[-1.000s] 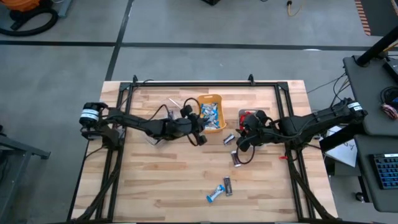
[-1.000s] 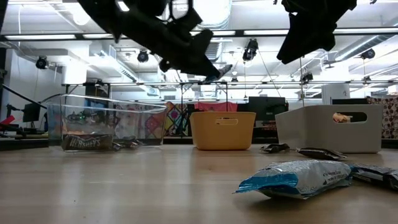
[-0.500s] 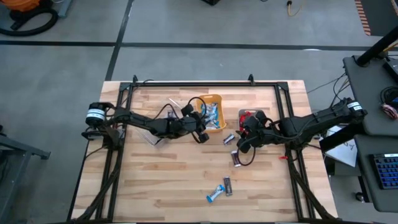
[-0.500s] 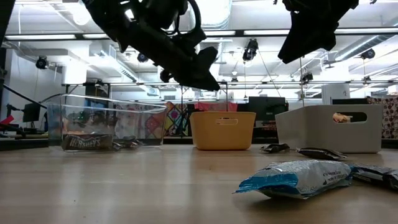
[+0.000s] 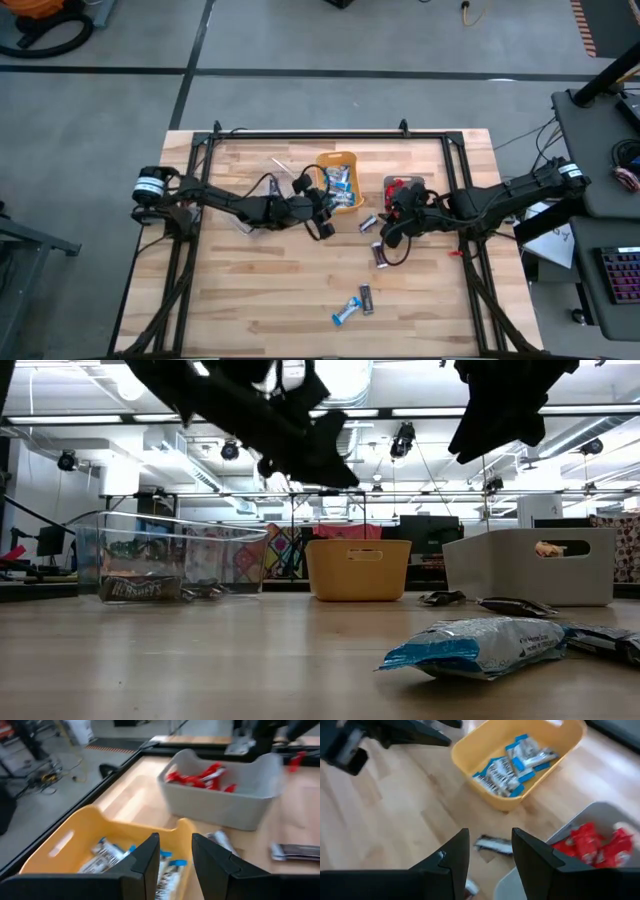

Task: Organize candy in baskets
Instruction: Put the brown chocolate into the transparent bin

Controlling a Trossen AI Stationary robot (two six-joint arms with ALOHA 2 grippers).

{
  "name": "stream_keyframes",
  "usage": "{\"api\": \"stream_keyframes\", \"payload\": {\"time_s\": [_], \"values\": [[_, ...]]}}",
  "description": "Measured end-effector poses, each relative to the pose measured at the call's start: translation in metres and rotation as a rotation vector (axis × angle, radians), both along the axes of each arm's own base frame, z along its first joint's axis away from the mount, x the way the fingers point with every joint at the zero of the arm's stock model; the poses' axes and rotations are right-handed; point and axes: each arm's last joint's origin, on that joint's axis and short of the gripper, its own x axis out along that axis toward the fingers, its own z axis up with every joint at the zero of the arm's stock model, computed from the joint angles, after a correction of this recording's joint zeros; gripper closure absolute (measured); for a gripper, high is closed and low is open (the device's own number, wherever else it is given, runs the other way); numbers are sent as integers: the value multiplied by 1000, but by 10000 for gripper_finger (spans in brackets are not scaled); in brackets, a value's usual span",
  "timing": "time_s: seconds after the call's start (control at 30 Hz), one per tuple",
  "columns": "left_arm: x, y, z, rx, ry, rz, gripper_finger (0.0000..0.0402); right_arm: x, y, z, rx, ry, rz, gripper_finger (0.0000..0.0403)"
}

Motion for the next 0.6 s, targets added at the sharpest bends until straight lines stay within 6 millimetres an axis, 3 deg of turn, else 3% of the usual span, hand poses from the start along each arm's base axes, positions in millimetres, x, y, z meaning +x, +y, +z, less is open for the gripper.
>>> {"api": "stream_keyframes", "payload": {"time_s": [0.33,0.6], "values": [[-18,-59,30,65,-50,-192,303,19,24,-7,178,-57,139,284],[-39,-88,46,80,-37,-281,303,29,50,-28,320,10,172,284]]}}
